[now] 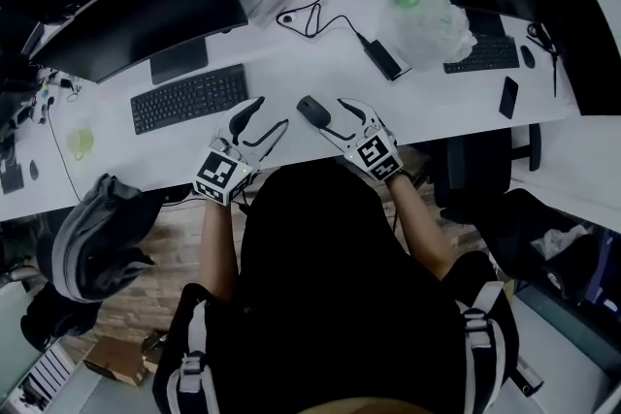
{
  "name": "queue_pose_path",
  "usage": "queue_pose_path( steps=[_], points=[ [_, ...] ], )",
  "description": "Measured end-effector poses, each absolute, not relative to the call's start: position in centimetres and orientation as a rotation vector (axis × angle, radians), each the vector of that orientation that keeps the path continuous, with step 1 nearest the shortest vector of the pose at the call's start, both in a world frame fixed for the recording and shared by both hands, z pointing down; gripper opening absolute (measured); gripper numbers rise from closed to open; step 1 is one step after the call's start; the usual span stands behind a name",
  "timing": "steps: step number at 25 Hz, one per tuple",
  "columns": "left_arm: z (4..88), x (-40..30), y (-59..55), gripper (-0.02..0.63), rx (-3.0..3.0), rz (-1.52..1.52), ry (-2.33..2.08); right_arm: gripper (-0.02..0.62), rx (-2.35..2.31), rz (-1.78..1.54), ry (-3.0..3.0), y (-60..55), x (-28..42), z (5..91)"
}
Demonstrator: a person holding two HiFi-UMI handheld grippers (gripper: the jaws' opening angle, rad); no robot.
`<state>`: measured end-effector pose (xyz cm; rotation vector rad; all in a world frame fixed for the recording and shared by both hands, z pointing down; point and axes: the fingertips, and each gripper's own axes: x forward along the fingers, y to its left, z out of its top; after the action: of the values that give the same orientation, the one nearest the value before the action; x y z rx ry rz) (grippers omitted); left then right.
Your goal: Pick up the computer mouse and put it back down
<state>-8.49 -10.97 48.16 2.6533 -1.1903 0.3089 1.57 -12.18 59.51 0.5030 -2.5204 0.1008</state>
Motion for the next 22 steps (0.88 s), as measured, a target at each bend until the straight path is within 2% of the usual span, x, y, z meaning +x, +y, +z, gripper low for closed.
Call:
queue_pose_path(
  steps=[22],
  points=[
    [51.9,-10.7,-11.9,0.242,2.585,0.413,-1.139,0.299,0.526,0.307,-2.420,-13.2,-0.8,69.6]
  ],
)
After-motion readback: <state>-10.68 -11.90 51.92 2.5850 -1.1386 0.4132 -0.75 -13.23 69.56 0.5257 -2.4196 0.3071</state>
